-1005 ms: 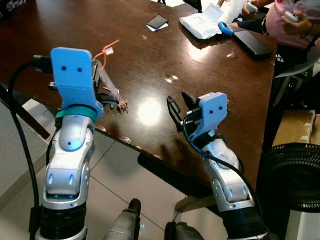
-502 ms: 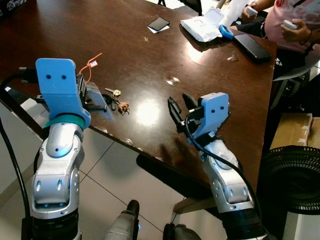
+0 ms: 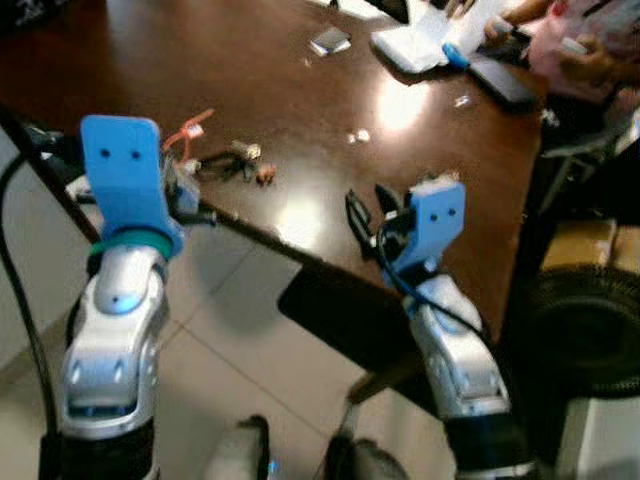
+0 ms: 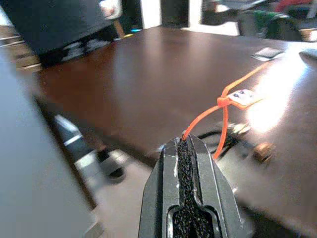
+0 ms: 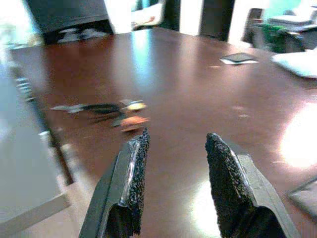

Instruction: Hang keys on a hook

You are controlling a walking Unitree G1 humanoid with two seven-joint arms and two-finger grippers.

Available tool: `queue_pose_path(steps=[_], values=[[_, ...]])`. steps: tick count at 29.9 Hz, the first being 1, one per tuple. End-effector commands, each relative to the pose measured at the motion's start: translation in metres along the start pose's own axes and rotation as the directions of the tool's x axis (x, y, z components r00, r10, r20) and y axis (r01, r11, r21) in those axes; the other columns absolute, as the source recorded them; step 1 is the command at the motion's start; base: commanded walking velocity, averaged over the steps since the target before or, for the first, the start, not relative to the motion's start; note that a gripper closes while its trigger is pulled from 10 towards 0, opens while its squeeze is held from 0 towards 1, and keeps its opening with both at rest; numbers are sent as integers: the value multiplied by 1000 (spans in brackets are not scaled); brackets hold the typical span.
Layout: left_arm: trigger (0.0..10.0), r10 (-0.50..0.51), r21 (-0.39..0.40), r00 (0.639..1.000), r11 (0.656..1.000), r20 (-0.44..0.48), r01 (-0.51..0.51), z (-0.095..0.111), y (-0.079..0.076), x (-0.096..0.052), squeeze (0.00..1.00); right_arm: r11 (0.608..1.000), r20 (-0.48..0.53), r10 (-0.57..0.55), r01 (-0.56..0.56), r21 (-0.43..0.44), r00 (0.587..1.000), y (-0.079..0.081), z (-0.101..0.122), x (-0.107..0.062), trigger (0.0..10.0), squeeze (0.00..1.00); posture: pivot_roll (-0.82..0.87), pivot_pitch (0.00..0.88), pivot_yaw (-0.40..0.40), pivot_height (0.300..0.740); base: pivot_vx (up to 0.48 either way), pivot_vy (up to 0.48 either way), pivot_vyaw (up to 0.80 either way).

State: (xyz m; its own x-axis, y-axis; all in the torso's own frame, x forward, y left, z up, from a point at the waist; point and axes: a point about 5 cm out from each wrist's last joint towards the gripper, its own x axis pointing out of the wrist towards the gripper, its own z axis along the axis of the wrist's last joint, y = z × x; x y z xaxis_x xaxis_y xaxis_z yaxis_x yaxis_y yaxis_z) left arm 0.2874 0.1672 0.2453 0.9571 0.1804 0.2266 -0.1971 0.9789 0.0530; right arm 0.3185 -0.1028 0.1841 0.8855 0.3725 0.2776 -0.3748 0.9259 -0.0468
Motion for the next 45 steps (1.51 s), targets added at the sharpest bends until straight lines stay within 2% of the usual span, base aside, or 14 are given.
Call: queue_pose_path(steps=[1, 16, 25, 32, 45], values=[[10000, -6, 0, 1000, 1000, -8, 6, -1, -3, -2, 0, 1000, -34, -12, 12, -9, 999, -5, -7, -5, 10000, 0, 120, 108, 31, 740, -304, 0, 0], [10000, 5, 6, 1000, 1000, -3, -5, 0, -2, -2, 0, 999, -28, 10, -11, -43, 1000, -5, -5, 1, 10000, 0, 131, 114, 16, 740, -280, 0, 0], [10000, -76, 36, 997, 996, 1, 76, 2, -15, -2, 0, 998, -28, 15, -16, -60, 1000, -6, -6, 2, 10000, 0, 133, 113, 20, 740, 0, 0, 787], [10000, -92, 29, 996, 995, 3, 92, 5, -19, -1, 0, 998, -27, 14, -15, -61, 1000, -5, -6, 3, 10000, 0, 134, 112, 24, 740, 0, 0, 788], [10000, -127, 61, 991, 990, 37, 124, 9, -21, 0, 0, 998, -25, 11, -13, -60, 1000, -4, -7, 3, 10000, 0, 137, 113, 29, 740, 0, 0, 788]])
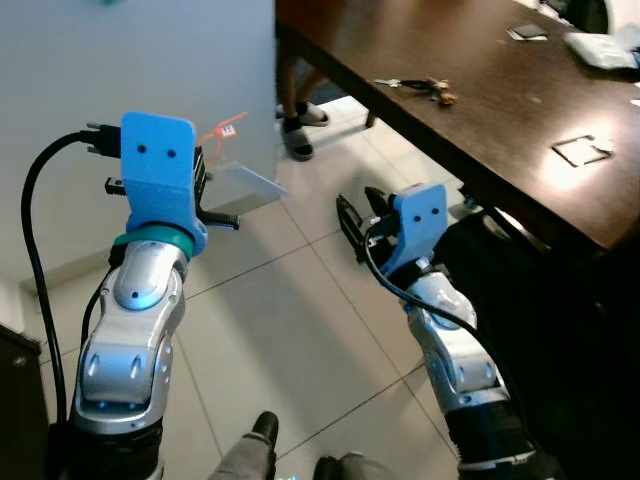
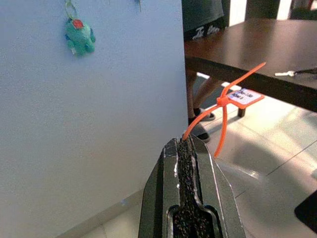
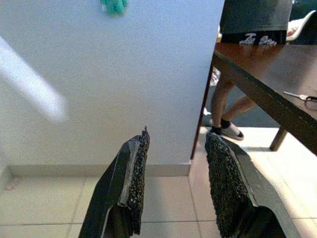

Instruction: Hang keys on a hook

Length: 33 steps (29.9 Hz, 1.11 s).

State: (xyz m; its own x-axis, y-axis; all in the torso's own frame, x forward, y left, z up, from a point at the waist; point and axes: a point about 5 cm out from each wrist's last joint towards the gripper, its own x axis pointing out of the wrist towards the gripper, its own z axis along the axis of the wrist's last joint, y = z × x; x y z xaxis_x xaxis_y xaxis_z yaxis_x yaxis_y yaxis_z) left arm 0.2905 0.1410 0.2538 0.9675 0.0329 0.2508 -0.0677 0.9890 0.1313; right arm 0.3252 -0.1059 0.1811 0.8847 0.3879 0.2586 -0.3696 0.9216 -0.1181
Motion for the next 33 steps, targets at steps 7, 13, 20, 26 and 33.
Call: queue_pose_path(steps=[7, 13, 20, 26, 33], values=[[10000, 6, 37, 1000, 999, 28, -7, 0, 3, 0, 0, 1000, -3, -7, 7, 21, 1000, 1, -3, -1, 10000, 0, 136, 114, 31, 740, 224, 0, 646], [10000, 12, 45, 1000, 999, 26, -13, 0, 4, 2, 0, 999, 10, -23, 22, 43, 1000, 0, -2, -2, 10000, 0, 133, 116, 34, 740, 454, 0, 0], [10000, -15, 71, 995, 997, 102, 8, 14, -1, 15, 0, 998, 39, -44, 42, 40, 998, -4, 3, 2, 10000, 0, 132, 111, 30, 740, 455, 0, 0], [10000, -87, 117, 978, 991, 188, 66, 28, -18, 35, 0, 997, 62, -73, 72, 13, 995, -15, 9, 5, 10000, 0, 87, 97, 44, 740, 454, 0, 0], [10000, -127, 165, 970, 982, 205, 93, 26, -28, 50, 0, 990, 123, -125, 133, -54, 985, -41, 29, 2, 10000, 0, 36, 90, 69, 740, 454, 0, 0]])
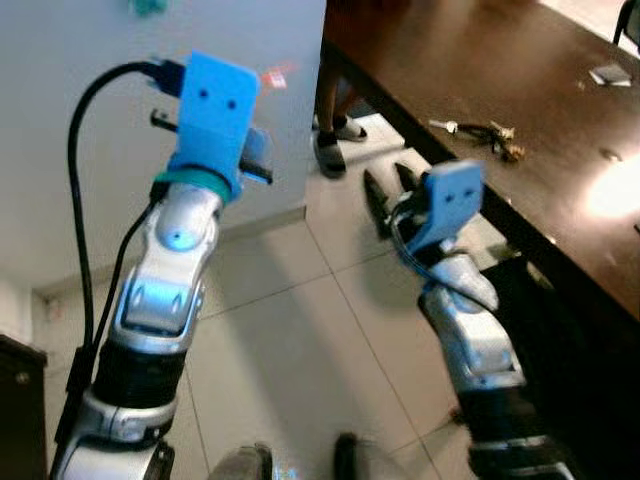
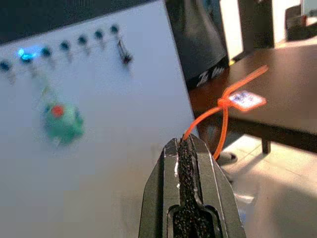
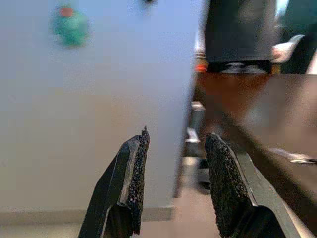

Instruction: Hang keys on a hook

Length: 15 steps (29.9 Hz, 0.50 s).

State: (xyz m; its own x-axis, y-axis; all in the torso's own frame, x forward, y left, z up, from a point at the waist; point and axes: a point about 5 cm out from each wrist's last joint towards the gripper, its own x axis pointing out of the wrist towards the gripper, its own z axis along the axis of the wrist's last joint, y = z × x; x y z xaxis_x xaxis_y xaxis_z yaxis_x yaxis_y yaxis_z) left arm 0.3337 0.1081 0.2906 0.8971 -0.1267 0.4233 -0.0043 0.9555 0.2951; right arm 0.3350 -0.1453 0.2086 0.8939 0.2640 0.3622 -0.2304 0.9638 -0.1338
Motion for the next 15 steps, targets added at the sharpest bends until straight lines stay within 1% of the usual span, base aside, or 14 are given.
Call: queue_pose_path(steps=[1, 3, 4, 5, 7, 10, 12, 13, 15], values=[[10000, 3, 47, 1000, 999, 9, -4, -5, 2, 2, 0, 1000, 39, 3, -2, -9, 999, -2, 10, 2, 10000, 0, 23, 88, 78, 740, 454, 0, 0], [10000, -2, 121, 999, 993, 40, -3, -5, 5, 8, 0, 1000, 61, 6, -5, -27, 998, -10, 18, 2, 10000, 0, 11, 82, 100, 740, 454, 0, 0], [10000, -2, 121, 999, 993, 40, -3, -5, 5, 8, 0, 1000, 61, 6, -5, -27, 998, -10, 18, 2, 10000, 0, 11, 82, 100, 740, 454, 0, 0], [10000, -7, 148, 999, 989, 53, -1, -4, 6, 10, 0, 999, 68, 12, -9, -35, 998, -12, 20, 2, 10000, 0, 10, 82, 103, 740, 454, 0, 0], [10000, -14, 169, 997, 986, 76, 1, -2, 9, 16, 0, 999, 68, 27, -24, -41, 997, -10, 18, 3, 10000, 0, 15, 77, 118, 740, 454, 0, 0], [10000, -16, 174, 996, 985, 85, 1, -1, 11, 18, 0, 999, 65, 37, -34, -42, 997, -8, 17, 3, 10000, 0, 20, 74, 127, 740, 454, 0, 0], [10000, -15, 187, 995, 982, 100, -4, 2, 17, 22, 0, 997, 56, 75, -73, -31, 996, 2, 12, 2, 10000, 0, 31, 67, 145, 740, 454, 0, 0], [10000, -16, 201, 993, 980, 117, -8, 5, 22, 24, 0, 994, 50, 107, -106, -17, 993, 11, 8, 2, 10000, 0, 38, 60, 157, 740, 454, 0, 0], [10000, -18, 206, 992, 979, 124, -8, 6, 24, 24, 0, 993, 50, 117, -117, -12, 992, 14, 8, 2, 10000, 0, 38, 60, 157, 740, 454, 0, 0]])
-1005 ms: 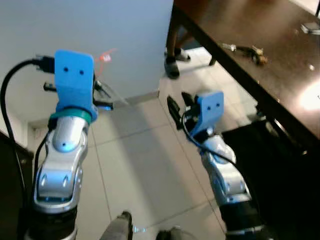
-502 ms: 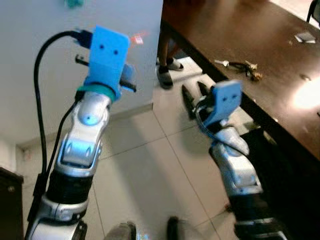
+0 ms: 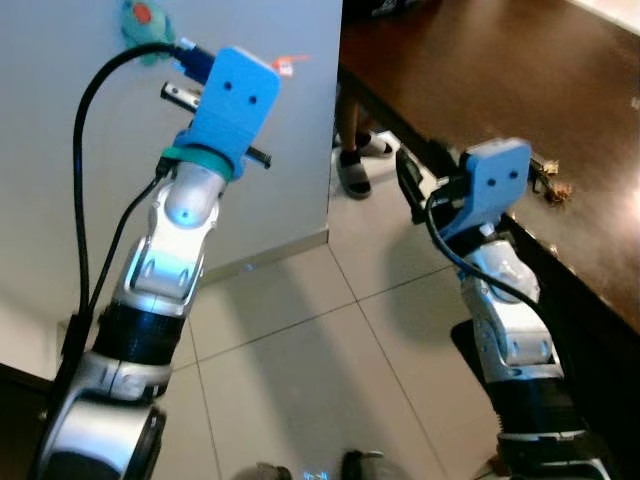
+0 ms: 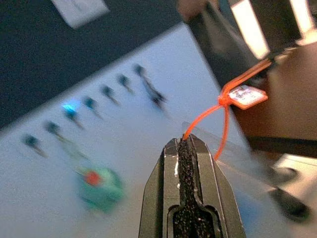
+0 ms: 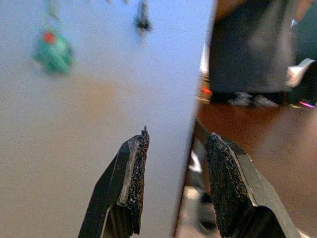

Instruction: Hang keys on a hook

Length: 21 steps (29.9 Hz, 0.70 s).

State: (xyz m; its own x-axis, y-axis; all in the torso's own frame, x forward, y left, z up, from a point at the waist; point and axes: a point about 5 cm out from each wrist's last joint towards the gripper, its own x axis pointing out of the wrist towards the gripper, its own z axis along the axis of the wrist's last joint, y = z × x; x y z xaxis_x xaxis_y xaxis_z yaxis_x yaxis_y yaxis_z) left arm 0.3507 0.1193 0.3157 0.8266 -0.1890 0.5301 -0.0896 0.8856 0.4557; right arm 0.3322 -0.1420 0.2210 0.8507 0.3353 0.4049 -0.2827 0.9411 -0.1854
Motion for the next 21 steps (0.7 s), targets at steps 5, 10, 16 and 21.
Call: queue_pose_path(steps=[5, 10, 16, 21], values=[[10000, 2, 16, 1000, 1000, -3, -2, -5, 9, -1, 0, 998, -2, 56, -56, 31, 998, 17, -4, 1, 10000, 0, 44, 53, 174, 740, 454, 0, 0], [10000, -36, -7, 999, 999, 31, 37, 2, 10, -6, 0, 998, 13, 38, -39, 43, 999, 16, -2, 4, 10000, 0, 60, 49, 176, 740, 454, 0, 0], [10000, -162, -48, 984, 985, 68, 166, 11, -1, -20, 0, 999, 10, 32, -32, 43, 999, 15, -3, 3, 10000, 0, 74, 49, 160, 740, 451, 0, 0], [10000, -260, -78, 964, 961, 61, 264, 13, -10, -43, 0, 999, 13, 24, -25, 34, 1000, 11, -1, 1, 10000, 0, 91, 51, 144, 740, 450, 0, 0]])
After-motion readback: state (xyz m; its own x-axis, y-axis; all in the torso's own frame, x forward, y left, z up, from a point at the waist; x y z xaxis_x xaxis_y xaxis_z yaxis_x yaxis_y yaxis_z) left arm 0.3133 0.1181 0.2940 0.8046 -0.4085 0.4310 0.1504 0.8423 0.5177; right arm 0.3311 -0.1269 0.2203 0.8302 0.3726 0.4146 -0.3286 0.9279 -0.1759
